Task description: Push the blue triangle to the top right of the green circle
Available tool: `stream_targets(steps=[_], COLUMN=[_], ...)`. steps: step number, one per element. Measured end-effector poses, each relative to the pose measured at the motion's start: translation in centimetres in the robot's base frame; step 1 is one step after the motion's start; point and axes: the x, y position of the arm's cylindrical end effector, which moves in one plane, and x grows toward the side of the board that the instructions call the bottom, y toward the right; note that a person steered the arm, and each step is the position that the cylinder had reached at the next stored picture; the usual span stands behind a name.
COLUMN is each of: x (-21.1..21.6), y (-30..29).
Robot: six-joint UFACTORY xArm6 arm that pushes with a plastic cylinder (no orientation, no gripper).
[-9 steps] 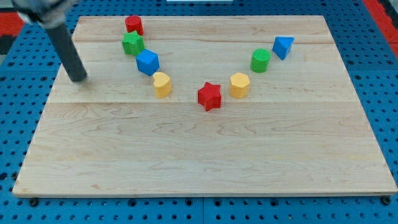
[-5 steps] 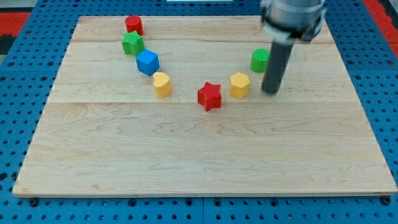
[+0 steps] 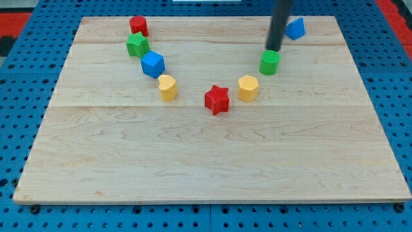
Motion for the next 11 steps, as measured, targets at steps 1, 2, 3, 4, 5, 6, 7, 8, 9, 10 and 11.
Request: stream_targets(steps=[1,2,3,4,5,6,7,8,9,10,11], x=[2.9,4.1,1.9,-0.8,-10.0,-10.8,-10.6,-10.8,-10.9,-6.0,-3.4], y=[-1.1,-0.3,-2.2,-5.9,-7.0,-4.6,-3.3,3.5,8.1,6.0,8.3])
